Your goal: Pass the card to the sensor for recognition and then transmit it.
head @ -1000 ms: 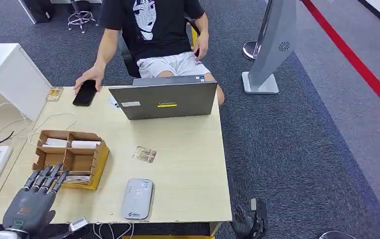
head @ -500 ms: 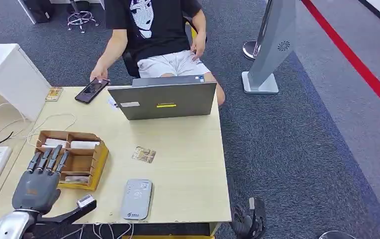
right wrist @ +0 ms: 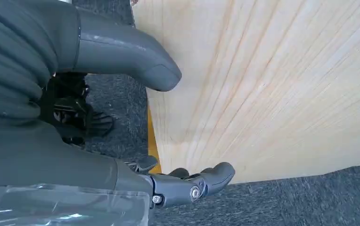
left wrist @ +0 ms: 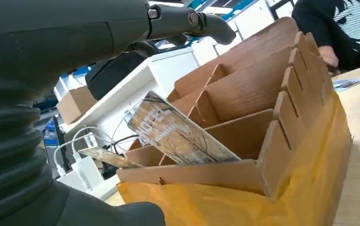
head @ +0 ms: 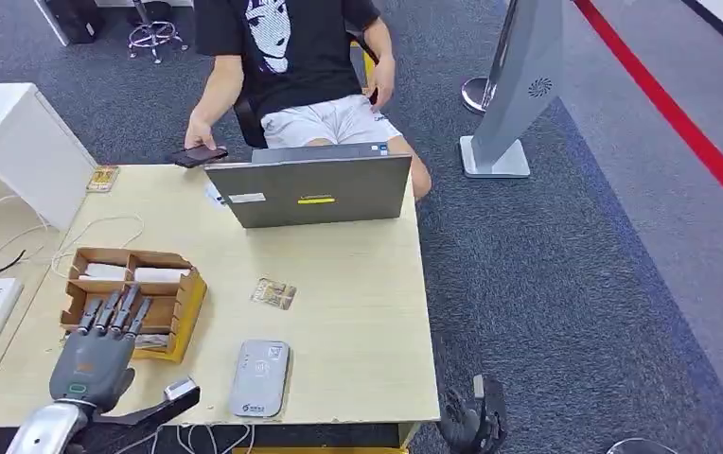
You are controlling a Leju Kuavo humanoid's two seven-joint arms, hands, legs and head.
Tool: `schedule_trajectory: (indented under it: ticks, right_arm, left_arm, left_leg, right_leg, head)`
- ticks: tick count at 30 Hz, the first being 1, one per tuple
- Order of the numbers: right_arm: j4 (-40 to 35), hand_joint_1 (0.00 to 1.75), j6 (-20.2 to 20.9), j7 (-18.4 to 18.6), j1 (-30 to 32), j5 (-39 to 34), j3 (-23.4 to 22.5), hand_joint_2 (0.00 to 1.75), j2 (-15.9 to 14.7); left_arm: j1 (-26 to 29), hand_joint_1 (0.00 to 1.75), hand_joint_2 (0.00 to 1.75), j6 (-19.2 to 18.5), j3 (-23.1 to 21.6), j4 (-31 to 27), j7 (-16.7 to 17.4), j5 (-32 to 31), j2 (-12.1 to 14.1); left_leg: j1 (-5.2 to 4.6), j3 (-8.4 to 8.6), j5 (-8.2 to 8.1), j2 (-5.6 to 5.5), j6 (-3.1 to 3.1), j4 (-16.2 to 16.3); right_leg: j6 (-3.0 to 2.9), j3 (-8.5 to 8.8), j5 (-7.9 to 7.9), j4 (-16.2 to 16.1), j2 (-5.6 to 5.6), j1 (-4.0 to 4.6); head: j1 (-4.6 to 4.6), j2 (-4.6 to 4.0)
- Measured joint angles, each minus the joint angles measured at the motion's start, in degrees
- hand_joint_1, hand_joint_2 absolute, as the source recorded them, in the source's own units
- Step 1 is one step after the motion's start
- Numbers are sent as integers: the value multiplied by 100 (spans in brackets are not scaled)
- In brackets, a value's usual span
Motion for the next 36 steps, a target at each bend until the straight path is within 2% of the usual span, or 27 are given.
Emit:
schedule_trajectory:
  ticks: [1,13,17,19,22,28,32,36]
  right_arm:
    - [0,0,0,2,0,2,0,175,0]
    - [0,0,0,0,0,17,0,175,0]
    - [-2,0,-2,13,0,31,0,175,0]
    - [-7,0,-2,28,-1,33,0,175,0]
    - [-13,0,-11,37,0,46,0,175,0]
    - [-20,0,-11,55,-2,107,24,175,0]
    - [-33,0,-9,118,-4,173,63,175,0]
    - [-46,0,-9,162,-15,258,94,175,2]
  left_arm:
    - [2,175,175,2,-4,2,15,4,-6]
    - [1,175,175,54,-4,-2,26,160,-79]
    - [0,175,175,407,-4,-53,-35,164,-118]
    - [-14,175,175,604,-4,-210,-57,168,-153]
    - [-89,175,175,697,-4,-573,-96,197,-219]
    - [-549,175,175,324,-4,-1281,31,131,-260]
    - [-1003,175,175,55,-2,-1292,184,59,-188]
    - [-1513,175,175,-146,6,-944,315,-59,-61]
  left_leg:
    - [0,0,0,0,0,0]
    - [0,0,0,0,0,0]
    - [1,0,0,0,0,0]
    - [1,0,0,0,0,0]
    - [1,0,1,-1,0,0]
    - [1,1,3,0,-4,0]
    - [3,3,5,1,-8,0]
    - [9,3,10,3,-15,0]
  right_leg:
    - [0,0,0,0,0,0]
    - [0,0,0,0,0,0]
    - [0,0,0,0,0,1]
    - [0,0,0,0,0,1]
    - [0,0,0,0,-1,1]
    - [-3,0,4,0,-1,1]
    - [-4,0,5,2,1,2]
    - [-10,-1,9,4,5,8]
  head:
    - [0,0]
    - [0,0]
    - [0,0]
    - [0,0]
    - [2,0]
    - [0,0]
    - [0,0]
    - [0,0]
